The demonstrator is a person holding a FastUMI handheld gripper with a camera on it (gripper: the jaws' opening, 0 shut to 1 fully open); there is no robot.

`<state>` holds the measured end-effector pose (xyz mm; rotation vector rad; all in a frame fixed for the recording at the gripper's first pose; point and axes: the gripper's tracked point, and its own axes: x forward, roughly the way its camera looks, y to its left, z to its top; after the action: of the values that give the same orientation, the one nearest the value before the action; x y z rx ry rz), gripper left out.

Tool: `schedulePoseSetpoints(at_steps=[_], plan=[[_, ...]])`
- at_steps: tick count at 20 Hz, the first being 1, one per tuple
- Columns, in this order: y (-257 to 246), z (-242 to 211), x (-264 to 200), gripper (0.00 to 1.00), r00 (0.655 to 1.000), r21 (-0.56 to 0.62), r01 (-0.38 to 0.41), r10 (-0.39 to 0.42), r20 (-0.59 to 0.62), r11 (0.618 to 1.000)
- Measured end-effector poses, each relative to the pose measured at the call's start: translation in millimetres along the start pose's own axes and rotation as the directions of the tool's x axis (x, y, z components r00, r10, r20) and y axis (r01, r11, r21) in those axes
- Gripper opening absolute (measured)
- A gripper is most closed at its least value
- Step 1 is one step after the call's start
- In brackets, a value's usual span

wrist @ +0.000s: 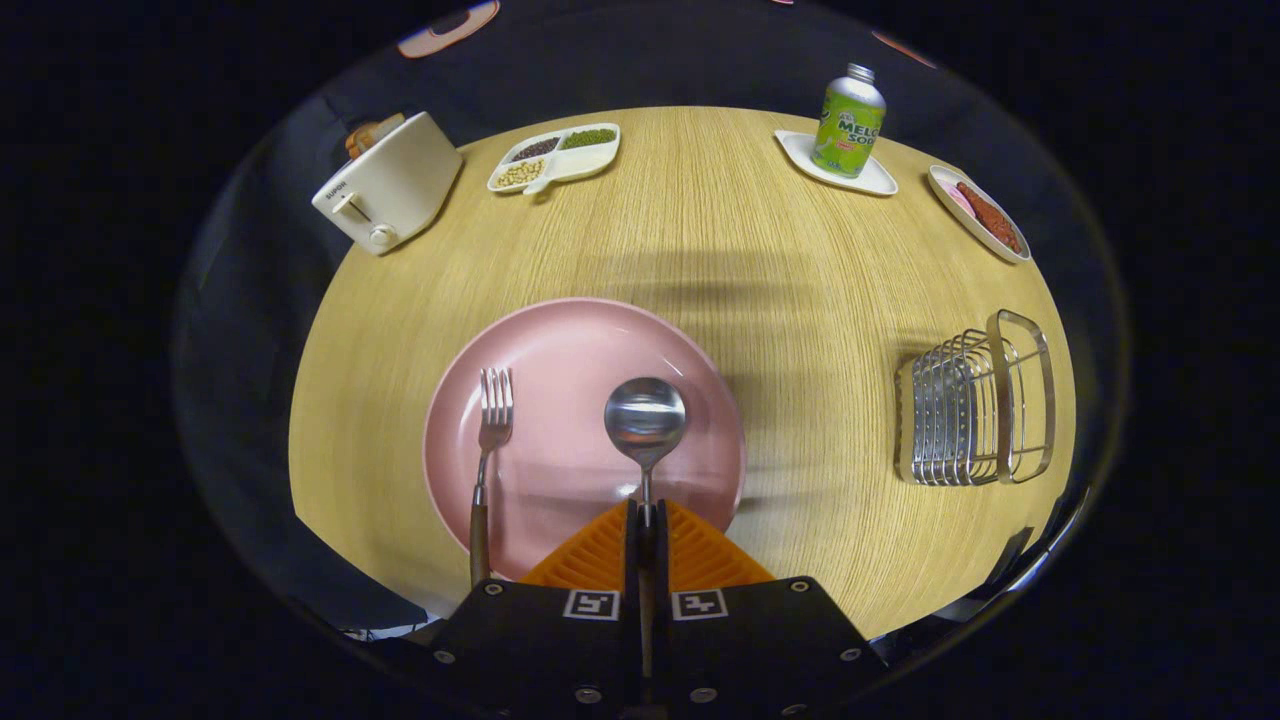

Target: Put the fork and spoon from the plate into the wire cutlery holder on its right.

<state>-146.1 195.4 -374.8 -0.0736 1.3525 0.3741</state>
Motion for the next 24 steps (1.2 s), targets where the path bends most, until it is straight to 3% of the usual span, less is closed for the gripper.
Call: schedulePoseSetpoints(at_steps=[14, 24], plan=[[-55, 41, -90, 0.05, 0.976, -0.002, -0.019, 0.019, 0.218, 1.0], [-138, 26, -126, 0.05, 0.967, 0.046, 0.082, -0.091, 0.24, 0.996]])
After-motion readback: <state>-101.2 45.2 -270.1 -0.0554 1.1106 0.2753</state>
